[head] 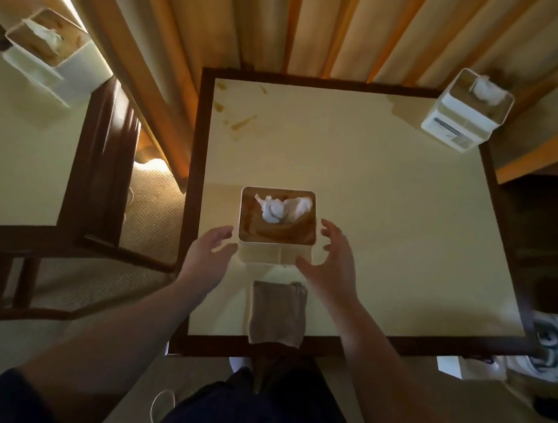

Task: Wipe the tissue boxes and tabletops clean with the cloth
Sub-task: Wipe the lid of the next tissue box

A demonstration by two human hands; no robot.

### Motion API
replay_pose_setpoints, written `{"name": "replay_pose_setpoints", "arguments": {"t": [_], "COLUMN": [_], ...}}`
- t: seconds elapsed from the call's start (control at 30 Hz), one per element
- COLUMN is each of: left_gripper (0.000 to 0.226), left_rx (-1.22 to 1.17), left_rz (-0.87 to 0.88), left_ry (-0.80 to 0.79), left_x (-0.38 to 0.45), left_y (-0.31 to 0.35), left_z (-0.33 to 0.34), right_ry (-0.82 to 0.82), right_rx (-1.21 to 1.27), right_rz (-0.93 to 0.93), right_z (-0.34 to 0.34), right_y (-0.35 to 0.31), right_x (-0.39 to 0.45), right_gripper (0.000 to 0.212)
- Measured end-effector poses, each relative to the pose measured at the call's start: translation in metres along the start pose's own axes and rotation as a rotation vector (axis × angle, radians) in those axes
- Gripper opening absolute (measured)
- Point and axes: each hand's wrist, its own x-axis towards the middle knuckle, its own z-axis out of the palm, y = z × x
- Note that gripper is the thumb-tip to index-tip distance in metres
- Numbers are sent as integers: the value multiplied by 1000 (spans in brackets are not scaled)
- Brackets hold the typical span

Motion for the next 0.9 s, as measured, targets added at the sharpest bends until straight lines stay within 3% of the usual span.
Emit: {"name": "replay_pose_setpoints", "arguments": {"t": [0.1,0.17,0.23,0.33,0.4,0.47,0.73,0.9], "left_gripper": [26,26,30,31,6,10,20,2], "left_rx": [-66,57,206,296,320,343,323,471], "left_rz": [-57,-109,-118,-88,-60,-15,-109,63], "left_ry": [177,171,84,-44,-92,-87,27,-8], "left_x": [-15,-22,-28,-36,-40,-39,-26,-47], "left_y": [-31,-53,-69,-76,-71,-68,-61,-45], "left_z": [-3,0,8,29,43,58,81,84], "right_ry": [65,11,-155,-384,-425,-433,-485,-548], "right_rx": [38,-15,-181,-462,-520,-533,-509,-381], "right_rz": [29,45,23,-42,-79,-106,-190,-211], "right_z": [2,6,13,25,29,29,18,-6], "right_y": [5,11,20,42,56,62,68,72], "right_x": [-32,-53,-73,-102,-115,-120,-99,-74], "right_gripper": [65,47,36,51,65,71,61,55]}}
